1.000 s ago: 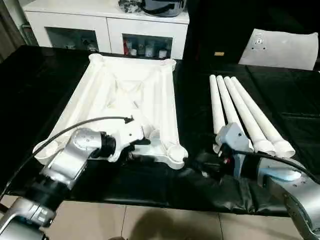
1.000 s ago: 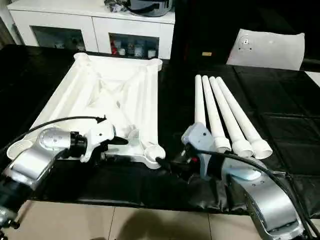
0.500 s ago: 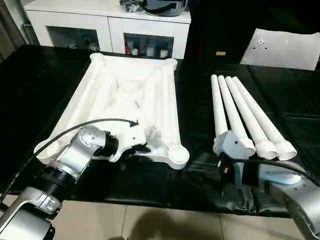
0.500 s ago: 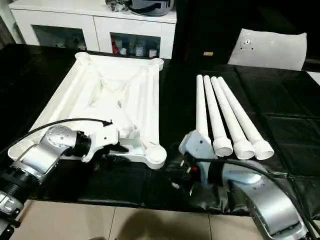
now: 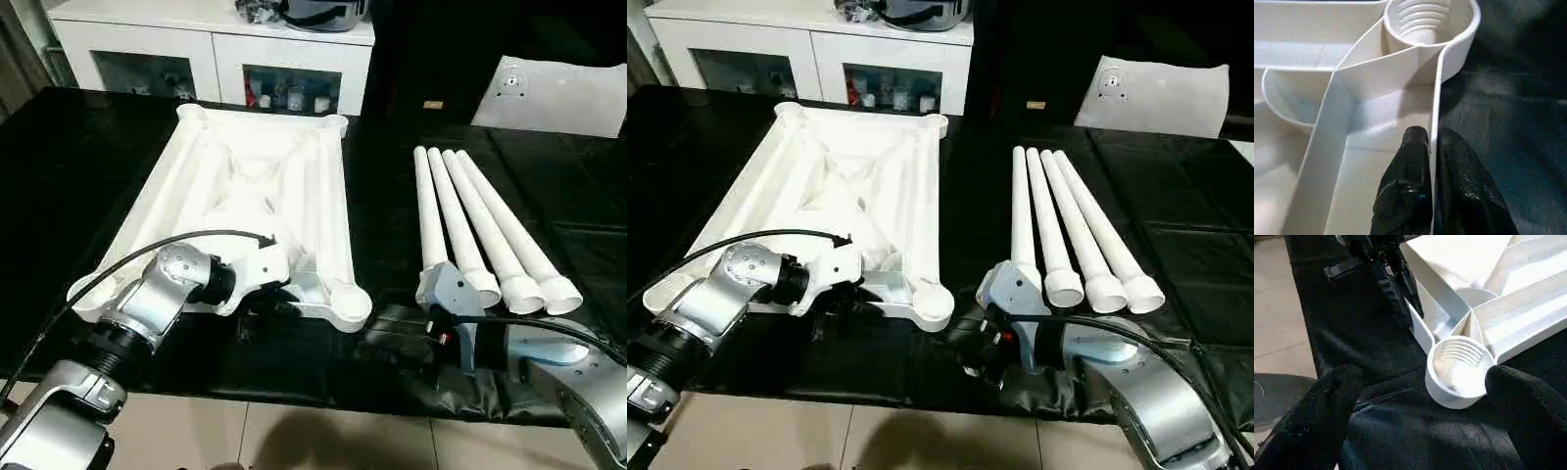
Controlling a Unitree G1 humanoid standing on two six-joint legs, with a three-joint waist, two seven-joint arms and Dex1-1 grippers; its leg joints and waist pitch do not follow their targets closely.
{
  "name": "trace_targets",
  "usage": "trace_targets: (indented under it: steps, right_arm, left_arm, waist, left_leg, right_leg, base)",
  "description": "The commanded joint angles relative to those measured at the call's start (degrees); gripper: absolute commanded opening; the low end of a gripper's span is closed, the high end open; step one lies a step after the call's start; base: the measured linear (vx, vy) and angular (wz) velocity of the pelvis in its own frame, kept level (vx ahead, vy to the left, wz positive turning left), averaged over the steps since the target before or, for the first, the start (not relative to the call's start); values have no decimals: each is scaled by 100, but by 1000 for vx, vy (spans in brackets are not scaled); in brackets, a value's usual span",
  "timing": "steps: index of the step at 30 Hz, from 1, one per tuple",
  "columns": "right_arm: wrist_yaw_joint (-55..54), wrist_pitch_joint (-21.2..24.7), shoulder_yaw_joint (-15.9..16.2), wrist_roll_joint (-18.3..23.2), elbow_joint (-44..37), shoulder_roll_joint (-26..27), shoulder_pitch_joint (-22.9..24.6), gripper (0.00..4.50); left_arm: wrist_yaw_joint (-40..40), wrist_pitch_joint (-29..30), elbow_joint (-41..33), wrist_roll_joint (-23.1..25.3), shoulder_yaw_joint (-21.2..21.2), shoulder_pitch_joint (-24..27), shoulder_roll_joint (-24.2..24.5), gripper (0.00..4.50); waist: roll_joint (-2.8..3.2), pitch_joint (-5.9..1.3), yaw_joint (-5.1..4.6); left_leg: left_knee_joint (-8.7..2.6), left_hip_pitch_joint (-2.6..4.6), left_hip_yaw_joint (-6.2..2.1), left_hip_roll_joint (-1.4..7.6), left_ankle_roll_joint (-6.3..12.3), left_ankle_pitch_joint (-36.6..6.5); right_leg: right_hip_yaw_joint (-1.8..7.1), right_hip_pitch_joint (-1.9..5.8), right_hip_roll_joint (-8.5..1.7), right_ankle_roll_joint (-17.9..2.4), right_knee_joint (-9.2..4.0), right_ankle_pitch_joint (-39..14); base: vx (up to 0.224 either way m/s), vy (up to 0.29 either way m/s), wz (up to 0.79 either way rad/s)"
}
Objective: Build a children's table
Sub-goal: Move table base
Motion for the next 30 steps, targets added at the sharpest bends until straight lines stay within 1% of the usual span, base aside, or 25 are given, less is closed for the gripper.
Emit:
trace_targets:
  steps: [1,4,5,7,8,9,10,11,12,15,16,17,20,21,23,24,25,26,27,28,29,30]
  right_arm:
    - [54,-49,10,-19,-5,-73,-40,450]
    - [50,-58,15,-23,9,-66,-57,450]
    - [29,-81,25,-33,25,-59,-66,450]
    - [13,-95,24,-38,33,-52,-70,450]
    - [-10,-106,19,-46,44,-42,-74,450]
    - [-38,-116,10,-59,59,-29,-78,450]
    - [-40,-115,10,-59,59,-27,-79,450]
    - [-63,-108,5,-62,67,-9,-91,450]
    - [-103,-100,-2,-69,83,20,-114,450]
    - [-145,-119,-15,-76,99,57,-134,450]
    - [-146,-120,-15,-76,99,59,-134,450]
    - [-177,-130,-25,-83,101,77,-142,450]
    - [-250,-153,-55,-102,116,107,-142,450]
    - [-364,-129,-132,-106,166,178,-169,450]
    - [-434,-108,-181,-105,199,223,-190,450]
    - [-617,-176,-300,-140,321,347,-259,450]
    - [-748,-230,-413,-134,423,458,-328,450]
    - [-820,-129,-550,-2,490,570,-404,450]
    - [-915,-149,-654,48,546,672,-491,450]
    - [-1031,-137,-681,2,602,728,-557,450]
    - [-1269,-142,-717,-122,695,826,-644,450]
    - [-1527,-175,-761,-244,812,941,-745,450]
  left_arm:
    - [83,165,-39,-36,84,26,-32,11]
    - [204,299,-120,-32,122,95,-78,2]
    - [477,397,-158,-9,199,172,-172,2]
    - [660,415,-185,-16,271,214,-264,2]
    - [824,363,-206,-12,325,251,-351,2]
    - [963,251,-227,6,358,296,-441,2]
    - [967,236,-230,9,357,300,-444,2]
    - [990,143,-253,48,329,340,-469,2]
    - [980,-56,-264,104,274,376,-474,2]
    - [839,-285,-288,84,229,411,-462,2]
    - [834,-291,-290,82,229,413,-462,2]
    - [804,-304,-307,85,231,413,-442,2]
    - [845,-197,-314,107,260,408,-440,2]
    - [854,-149,-338,99,289,408,-462,2]
    - [857,-148,-352,101,293,404,-468,57]
    - [912,-108,-388,56,363,398,-516,57]
    - [925,-66,-429,-18,433,391,-556,63]
    - [919,27,-497,-112,508,395,-584,78]
    - [874,72,-584,-186,553,404,-577,78]
    - [871,93,-640,-230,590,420,-571,94]
    - [885,124,-706,-286,643,443,-571,102]
    - [907,152,-781,-341,704,468,-570,108]
  waist:
    - [2,-281,30]
    - [3,-269,25]
    - [8,-263,21]
    - [-2,-258,21]
    - [-10,-250,21]
    - [-13,-250,21]
    - [-15,-248,17]
    - [-35,-253,22]
    - [-38,-259,21]
    - [-32,-270,29]
    - [-31,-276,32]
    - [-14,-279,37]
    - [-26,-288,45]
    - [-30,-288,46]
    - [-25,-285,41]
    - [-27,-284,44]
    - [-13,-287,47]
    - [-2,-295,42]
    - [-6,-311,52]
    - [-2,-308,49]
    - [-8,-293,37]
    - [-6,-291,36]
  left_leg:
    - [-490,-12,-104,419,247,-451]
    - [-495,-11,-103,419,238,-545]
    - [-496,-8,-102,423,222,-595]
    - [-497,-15,-102,427,215,-642]
    - [-501,-18,-101,420,213,-695]
    - [-500,-21,-101,419,213,-707]
    - [-507,-30,-105,415,216,-712]
    - [-500,-35,-104,411,237,-677]
    - [-498,-31,-99,409,255,-628]
    - [-494,-30,-96,407,292,-515]
    - [-490,-26,-88,407,308,-448]
    - [-490,-29,-90,405,323,-387]
    - [-483,-34,-77,397,360,-283]
    - [-483,-34,-75,396,364,-269]
    - [-488,-27,-71,394,356,-279]
    - [-489,-21,-68,399,335,-314]
    - [-490,-22,-64,399,307,-314]
    - [-492,0,-59,407,282,-335]
    - [-481,-1,-55,405,274,-298]
    - [-491,-10,-61,409,287,-209]
    - [-499,-13,-55,404,282,-216]
    - [-497,-3,-45,392,266,-285]
  right_leg:
    - [320,292,-560,-1385,-395,-255]
    - [320,283,-559,-1357,-421,-494]
    - [322,277,-558,-1357,-429,-562]
    - [324,283,-560,-1337,-443,-684]
    - [322,277,-554,-1282,-463,-855]
    - [325,278,-556,-1256,-470,-918]
    - [324,277,-548,-1191,-476,-1032]
    - [330,277,-556,-1136,-482,-1092]
    - [332,266,-549,-1102,-486,-1087]
    - [331,259,-546,-1090,-474,-956]
    - [330,256,-543,-1108,-463,-828]
    - [327,261,-539,-1129,-449,-707]
    - [324,274,-541,-1160,-434,-520]
    - [323,275,-538,-1161,-433,-508]
    - [316,261,-536,-1185,-440,-564]
    - [315,258,-536,-1195,-445,-619]
    - [313,255,-544,-1236,-442,-612]
    - [309,242,-536,-1302,-437,-558]
    - [314,255,-543,-1345,-413,-433]
    - [305,254,-521,-1389,-383,-180]
    - [301,253,-516,-1396,-383,-127]
    - [301,255,-517,-1385,-402,-214]
  base:
    - [0,0,0]
    - [0,0,0]
    - [0,0,0]
    - [0,0,0]
    - [0,0,0]
    - [0,0,0]
    - [0,0,0]
    - [0,0,0]
    - [0,0,0]
    - [0,0,0]
    - [0,0,0]
    - [0,0,0]
    - [0,0,0]
    - [0,0,0]
    - [0,0,0]
    - [0,0,0]
    - [0,0,0]
    - [0,0,0]
    - [0,0,0]
    - [0,0,0]
    - [0,0,0]
    - [0,0,0]
